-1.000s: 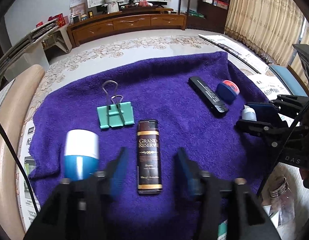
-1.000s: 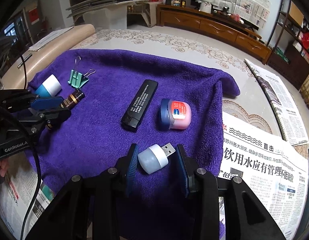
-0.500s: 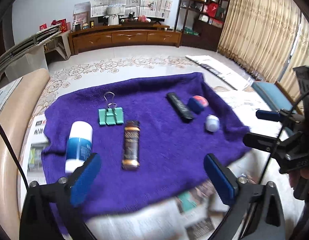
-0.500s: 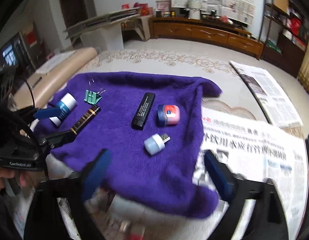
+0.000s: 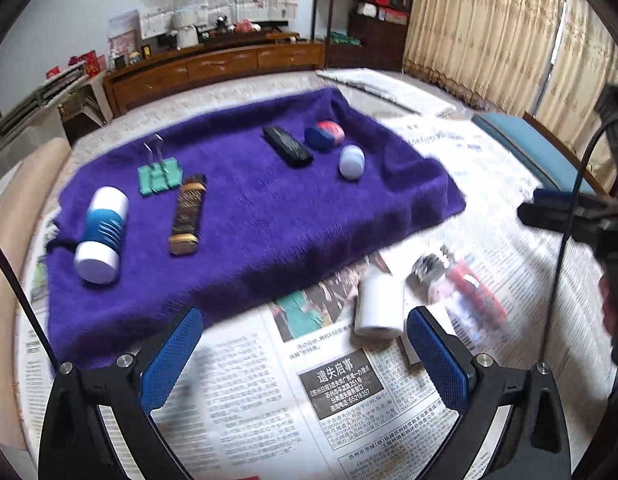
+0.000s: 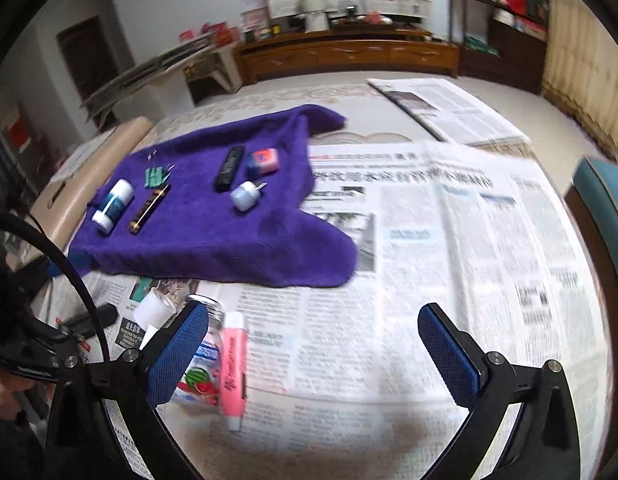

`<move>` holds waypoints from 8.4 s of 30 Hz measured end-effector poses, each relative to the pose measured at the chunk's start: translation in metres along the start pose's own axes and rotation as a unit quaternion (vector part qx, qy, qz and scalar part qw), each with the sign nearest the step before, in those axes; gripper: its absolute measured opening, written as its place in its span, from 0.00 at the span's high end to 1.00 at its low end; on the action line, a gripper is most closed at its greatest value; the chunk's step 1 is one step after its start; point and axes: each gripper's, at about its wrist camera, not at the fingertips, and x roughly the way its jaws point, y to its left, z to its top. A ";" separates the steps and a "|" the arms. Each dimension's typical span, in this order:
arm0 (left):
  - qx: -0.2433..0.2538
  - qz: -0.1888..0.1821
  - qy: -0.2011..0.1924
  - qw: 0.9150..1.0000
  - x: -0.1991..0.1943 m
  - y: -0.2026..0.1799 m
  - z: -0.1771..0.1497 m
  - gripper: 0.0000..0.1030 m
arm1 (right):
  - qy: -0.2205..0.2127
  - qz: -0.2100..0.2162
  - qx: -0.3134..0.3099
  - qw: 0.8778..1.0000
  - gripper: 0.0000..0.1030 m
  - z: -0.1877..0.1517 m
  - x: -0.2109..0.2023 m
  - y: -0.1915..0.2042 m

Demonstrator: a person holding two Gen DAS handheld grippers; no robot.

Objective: Organize rigid objects
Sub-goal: 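Grasp the white roll with the left tool while the right tool moves toward the pink highlighter, then grasp the pink highlighter with the right tool while the left tool carries the white roll, then place the white roll on the towel with the left tool while the right tool places the highlighter, then move both tools back toward the white plug charger and clear candy jar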

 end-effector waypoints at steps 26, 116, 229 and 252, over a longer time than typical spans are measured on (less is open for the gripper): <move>0.112 -0.051 -0.017 0.992 0.013 -0.040 -0.007 0.63 | -0.013 -0.012 0.001 1.000 0.00 0.004 -0.018 -0.021; -0.088 0.017 -0.082 0.993 -0.071 0.062 -0.007 0.73 | -0.058 -0.012 -0.084 0.995 0.85 0.009 -0.025 0.053; -0.088 0.077 -0.047 0.992 -0.053 -0.014 -0.041 0.00 | -0.034 -0.025 -0.008 0.999 0.00 -0.031 -0.052 0.012; -0.074 0.075 -0.007 0.994 0.008 -0.054 -0.029 0.20 | -0.037 -0.001 0.032 0.999 0.00 -0.024 -0.063 -0.012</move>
